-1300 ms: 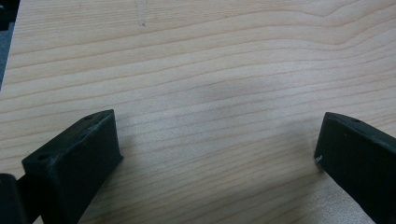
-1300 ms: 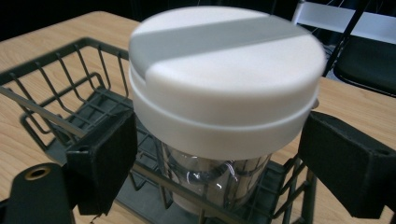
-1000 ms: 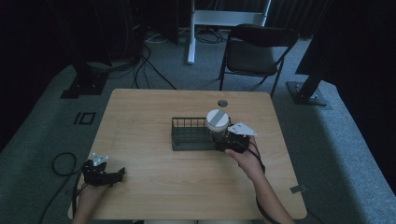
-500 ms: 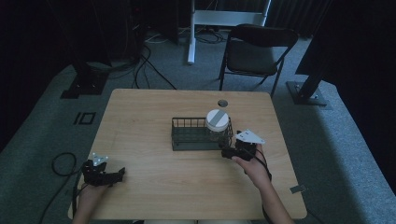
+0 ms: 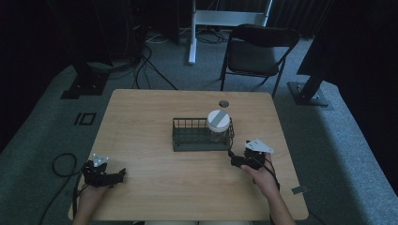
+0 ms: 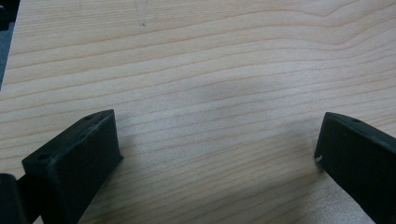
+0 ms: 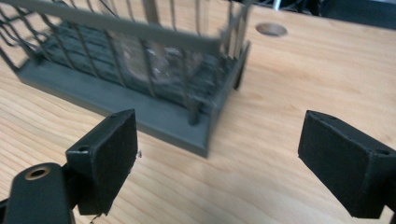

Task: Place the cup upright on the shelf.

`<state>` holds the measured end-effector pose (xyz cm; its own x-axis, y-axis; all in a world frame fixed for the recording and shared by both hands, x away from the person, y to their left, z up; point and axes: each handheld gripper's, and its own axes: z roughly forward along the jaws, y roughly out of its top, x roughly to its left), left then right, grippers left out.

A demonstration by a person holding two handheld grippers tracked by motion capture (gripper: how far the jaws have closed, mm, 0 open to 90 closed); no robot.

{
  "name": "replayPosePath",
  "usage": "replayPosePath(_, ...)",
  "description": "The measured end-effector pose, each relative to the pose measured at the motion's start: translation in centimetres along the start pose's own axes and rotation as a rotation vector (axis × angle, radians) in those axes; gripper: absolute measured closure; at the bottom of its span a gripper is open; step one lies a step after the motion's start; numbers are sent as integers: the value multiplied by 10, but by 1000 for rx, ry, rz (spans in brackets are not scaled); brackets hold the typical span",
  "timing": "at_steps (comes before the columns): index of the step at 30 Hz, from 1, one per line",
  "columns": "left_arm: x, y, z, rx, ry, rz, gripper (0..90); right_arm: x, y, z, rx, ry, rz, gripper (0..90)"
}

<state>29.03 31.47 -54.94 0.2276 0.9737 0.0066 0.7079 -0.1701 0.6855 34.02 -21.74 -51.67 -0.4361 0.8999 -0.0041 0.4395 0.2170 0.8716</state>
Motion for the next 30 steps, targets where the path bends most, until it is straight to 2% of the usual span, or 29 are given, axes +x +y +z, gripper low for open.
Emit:
replayPosePath(10,0,0,0,0,0,0,2,-16,-12,-3,35,-47,11,118)
replayPosePath(16,0,0,0,0,0,0,2,-26,-19,-5,57,-70,42,118)
replayPosePath(22,0,0,0,0,0,0,2,-36,-26,-5,92,-113,50,118)
replayPosePath(26,0,0,0,0,0,0,2,-40,-30,-3,110,-138,70,118)
replayPosePath(28,0,0,0,0,0,0,2,-42,-32,-2,116,-147,97,118)
replayPosePath(30,0,0,0,0,0,0,2,-44,-33,-1,128,-173,111,118)
